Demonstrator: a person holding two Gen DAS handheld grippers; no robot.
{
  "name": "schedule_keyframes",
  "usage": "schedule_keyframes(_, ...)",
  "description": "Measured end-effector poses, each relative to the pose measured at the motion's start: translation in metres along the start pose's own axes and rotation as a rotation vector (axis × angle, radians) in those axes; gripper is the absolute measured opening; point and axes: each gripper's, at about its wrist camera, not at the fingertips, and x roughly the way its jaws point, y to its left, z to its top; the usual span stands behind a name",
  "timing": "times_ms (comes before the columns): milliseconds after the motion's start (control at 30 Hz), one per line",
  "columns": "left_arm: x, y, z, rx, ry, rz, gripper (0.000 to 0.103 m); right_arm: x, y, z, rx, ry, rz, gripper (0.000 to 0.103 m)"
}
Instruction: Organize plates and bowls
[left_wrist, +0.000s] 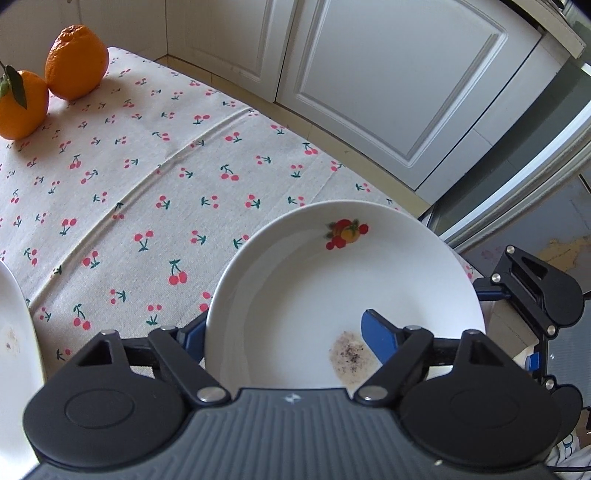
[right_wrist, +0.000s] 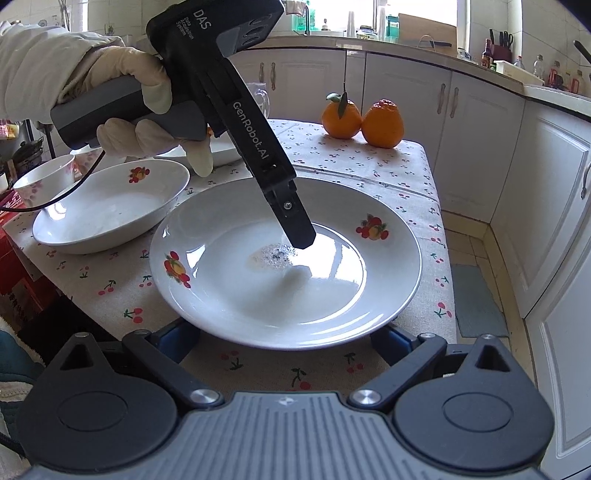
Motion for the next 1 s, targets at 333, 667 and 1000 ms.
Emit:
schedule_keyframes(333,-0.001,0.001,-0.001,-0.008,-0.003,-0.016,0.082,0.002,0.001,0.003,-0.033,0.029,-0.005,0.100)
schedule_keyframes(667,-0.010,0.008,0.009,-0.014,-0.033,-0.004,0.082,0.007,-0.006,0.012,-0.037,0.030,0.011,0.100)
schedule_keyframes(1000,-0.009,0.032,0.032,-0.022,-0.071,0.013,0.082,0.027,-0.021,0.029,-0.054,0.027,0.014,0.100)
